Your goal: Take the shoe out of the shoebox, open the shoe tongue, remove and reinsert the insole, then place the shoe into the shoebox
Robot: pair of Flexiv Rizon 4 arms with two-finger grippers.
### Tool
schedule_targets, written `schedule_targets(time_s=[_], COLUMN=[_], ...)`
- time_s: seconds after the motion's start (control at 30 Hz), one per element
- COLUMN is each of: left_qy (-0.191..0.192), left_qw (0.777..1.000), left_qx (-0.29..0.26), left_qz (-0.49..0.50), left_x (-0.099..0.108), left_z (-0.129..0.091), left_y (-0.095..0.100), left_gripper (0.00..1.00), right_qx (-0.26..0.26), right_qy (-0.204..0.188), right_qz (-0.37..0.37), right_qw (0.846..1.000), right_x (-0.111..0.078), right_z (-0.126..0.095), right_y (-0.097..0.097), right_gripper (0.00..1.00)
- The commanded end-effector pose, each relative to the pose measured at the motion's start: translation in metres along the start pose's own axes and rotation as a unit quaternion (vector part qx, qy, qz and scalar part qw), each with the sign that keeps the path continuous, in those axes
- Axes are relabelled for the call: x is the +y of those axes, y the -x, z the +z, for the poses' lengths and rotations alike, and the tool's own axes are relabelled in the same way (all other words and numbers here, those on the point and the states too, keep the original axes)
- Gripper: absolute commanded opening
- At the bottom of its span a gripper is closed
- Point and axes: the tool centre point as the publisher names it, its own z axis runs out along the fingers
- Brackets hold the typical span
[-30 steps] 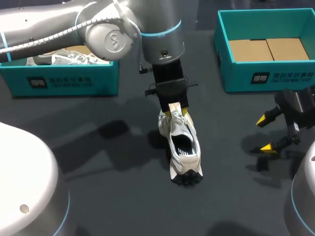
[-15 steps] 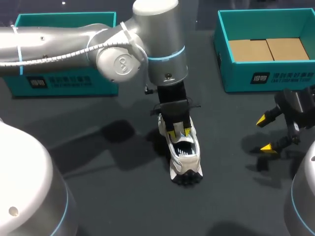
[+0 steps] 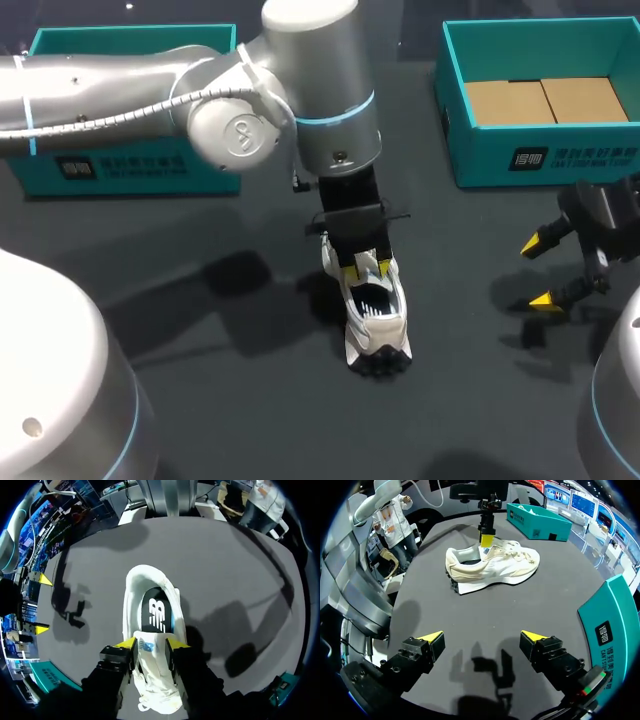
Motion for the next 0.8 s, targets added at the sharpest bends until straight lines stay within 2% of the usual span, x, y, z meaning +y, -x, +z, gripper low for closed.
schedule_targets(time_s=[0.03,0.17,0.43,0.57,0.6,0.63,0.73,0.8], left_qy=[-0.006,-0.005,0.015,0.014,0.017,0.028,0.121,0.121], left_qw=[1.000,1.000,1.000,0.998,0.996,0.991,0.983,0.983], left_qx=[0.004,0.003,-0.013,0.001,-0.002,-0.002,-0.002,-0.002], left_qz=[-0.004,0.001,-0.012,-0.062,-0.089,-0.130,-0.140,-0.140], left_x=[0.005,-0.007,-0.026,-0.036,-0.038,-0.041,-0.053,-0.053], left_z=[0.030,0.021,-0.030,-0.047,-0.050,-0.052,-0.064,-0.064], left_y=[0.003,-0.003,-0.012,-0.010,-0.009,-0.008,-0.009,-0.009], left_gripper=[0.36,0.36,0.40,0.50,0.78,1.00,1.00,1.00], right_qx=[0.000,0.000,0.000,0.000,0.000,0.000,0.000,0.000], right_qy=[-0.001,-0.001,-0.001,-0.001,-0.001,-0.001,-0.001,-0.001], right_qz=[0.000,0.000,0.000,0.000,0.000,0.000,0.000,0.000], right_qw=[1.000,1.000,1.000,1.000,1.000,1.000,1.000,1.000], right_x=[0.000,0.000,0.000,0.000,0.000,0.000,0.000,0.000], right_z=[0.000,0.000,0.000,0.000,0.000,0.000,0.000,0.000], right_y=[-0.001,-0.001,-0.001,-0.001,-0.001,-0.001,-0.001,-0.001], right_gripper=[1.00,1.00,1.00,1.00,1.00,1.00,1.00,1.00])
